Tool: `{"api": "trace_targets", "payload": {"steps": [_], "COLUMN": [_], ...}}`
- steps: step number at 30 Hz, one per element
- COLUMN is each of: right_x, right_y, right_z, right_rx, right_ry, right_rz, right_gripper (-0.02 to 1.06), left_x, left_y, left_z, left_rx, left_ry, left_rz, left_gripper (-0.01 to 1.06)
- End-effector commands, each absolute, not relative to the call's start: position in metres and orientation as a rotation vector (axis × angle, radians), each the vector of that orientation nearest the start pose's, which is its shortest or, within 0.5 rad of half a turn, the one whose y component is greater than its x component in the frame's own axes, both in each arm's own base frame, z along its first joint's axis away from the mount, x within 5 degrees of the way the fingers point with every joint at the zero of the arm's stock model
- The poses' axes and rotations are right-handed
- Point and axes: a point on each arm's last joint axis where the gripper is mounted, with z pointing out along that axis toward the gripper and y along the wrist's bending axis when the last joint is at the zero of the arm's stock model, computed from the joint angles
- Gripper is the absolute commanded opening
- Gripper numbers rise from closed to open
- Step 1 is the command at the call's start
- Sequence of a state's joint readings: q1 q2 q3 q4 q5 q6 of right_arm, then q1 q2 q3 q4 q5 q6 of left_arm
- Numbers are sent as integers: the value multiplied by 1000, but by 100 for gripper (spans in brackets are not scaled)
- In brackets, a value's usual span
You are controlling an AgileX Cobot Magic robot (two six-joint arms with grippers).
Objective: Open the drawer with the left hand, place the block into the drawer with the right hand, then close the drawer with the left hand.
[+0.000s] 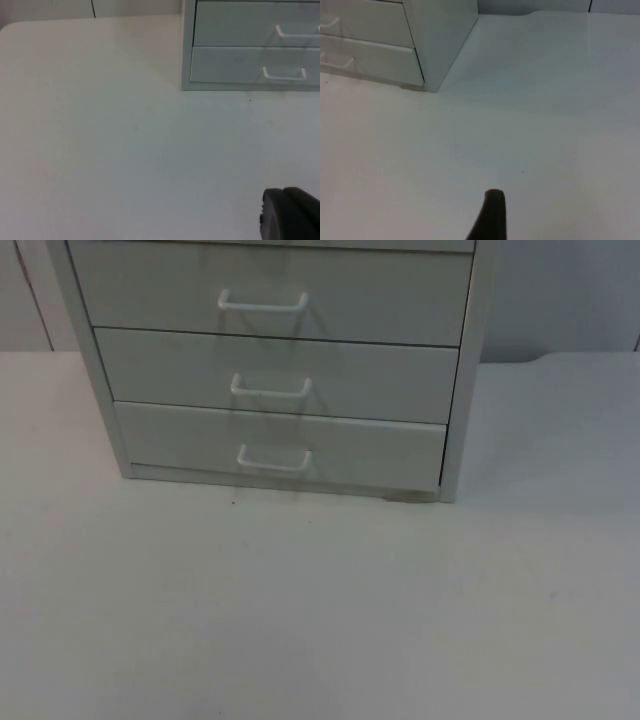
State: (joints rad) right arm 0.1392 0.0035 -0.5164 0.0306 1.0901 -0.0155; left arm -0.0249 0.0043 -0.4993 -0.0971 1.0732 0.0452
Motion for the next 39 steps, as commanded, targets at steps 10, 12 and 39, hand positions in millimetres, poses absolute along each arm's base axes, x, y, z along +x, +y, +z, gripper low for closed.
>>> {"api": "trace_targets", "payload": {"steps": [10,12,39], "right_x": [-8,-8,-8], "right_y": [1,1,1], "right_z": [280,280,280], "right_rx": [-161,-161,-161], "right_ry": [2043,2043,2043], "right_rz": [109,109,111], "right_gripper": [105,105,105], "left_x": [-5,-5,-5], "left_y": [-7,-5,-5], "left_z": [275,275,275], "left_rx": [55,16,39], "left_ry": [2061,2063,2062], "left_rz": [-98,-93,-85], "left_gripper": [26,46,105]}}
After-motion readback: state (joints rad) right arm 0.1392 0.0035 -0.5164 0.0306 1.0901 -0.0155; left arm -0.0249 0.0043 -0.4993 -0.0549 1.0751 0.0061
